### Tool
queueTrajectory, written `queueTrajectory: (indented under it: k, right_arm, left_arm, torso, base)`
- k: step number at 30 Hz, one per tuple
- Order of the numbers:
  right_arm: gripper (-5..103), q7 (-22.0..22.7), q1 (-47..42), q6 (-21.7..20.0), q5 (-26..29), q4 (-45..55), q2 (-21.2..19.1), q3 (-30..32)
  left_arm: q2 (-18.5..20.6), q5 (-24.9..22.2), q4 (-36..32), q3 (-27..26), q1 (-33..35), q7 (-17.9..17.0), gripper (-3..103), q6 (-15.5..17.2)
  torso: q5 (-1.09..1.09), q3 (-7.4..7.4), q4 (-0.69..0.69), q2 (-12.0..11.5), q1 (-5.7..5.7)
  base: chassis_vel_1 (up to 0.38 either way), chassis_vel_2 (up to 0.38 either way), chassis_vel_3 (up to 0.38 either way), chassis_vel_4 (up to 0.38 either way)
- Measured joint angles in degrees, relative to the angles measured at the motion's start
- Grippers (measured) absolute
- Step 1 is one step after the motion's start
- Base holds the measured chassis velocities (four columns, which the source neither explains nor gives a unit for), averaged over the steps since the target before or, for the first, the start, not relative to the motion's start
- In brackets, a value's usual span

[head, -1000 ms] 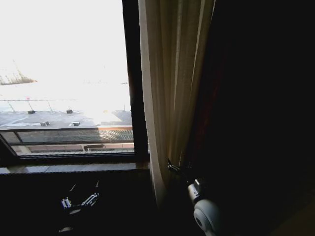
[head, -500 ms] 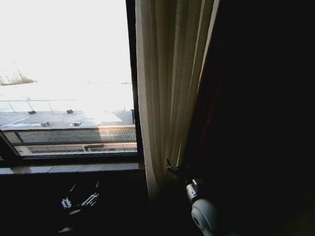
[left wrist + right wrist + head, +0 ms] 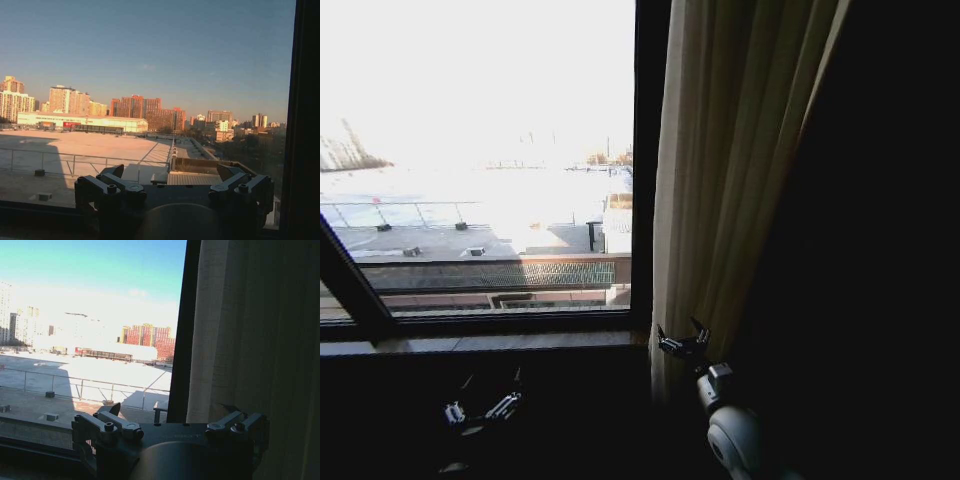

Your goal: Open the curtains by pulling them apart, changing their state from closed to fully open.

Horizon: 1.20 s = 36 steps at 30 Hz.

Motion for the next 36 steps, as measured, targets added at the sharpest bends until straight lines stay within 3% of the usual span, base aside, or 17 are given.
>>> queueTrajectory:
  k: [5,11,28,36]
  right_arm:
    - [100,-1.59,-0.15,1.53,-3.03,-1.51,0.92,0.35]
    - [100,-1.77,1.08,1.60,-2.07,-2.29,1.82,0.42]
    - [100,-1.57,1.06,1.97,-1.85,-2.59,2.05,0.84]
    - [100,2.38,1.83,0.01,-1.29,-3.09,2.73,3.03]
  left_arm:
    - [-0.07,0.22,0.31,0.10,-0.04,0.01,100,-0.02]
    - [-0.05,0.28,0.36,0.19,-0.05,0.10,100,-0.04]
    - [0.04,0.32,0.79,0.37,-0.08,0.14,100,-0.23]
    - [0.04,0.32,0.54,0.41,0.02,0.13,100,-0.31]
  torso:
    - [-0.04,0.01,-0.01,-0.01,0.02]
    - [0.08,0.01,-0.02,-0.01,-0.02]
    - [0.02,0.00,0.00,0.00,-0.02]
    - [0.03,0.03,0.00,-0.04,0.07]
  base:
    - [0.180,0.193,-0.176,-0.244]
    - [0.014,0.003,-0.015,0.004]
    - [-0.080,0.083,0.081,-0.065]
    - [-0.128,0.098,0.130,-0.101]
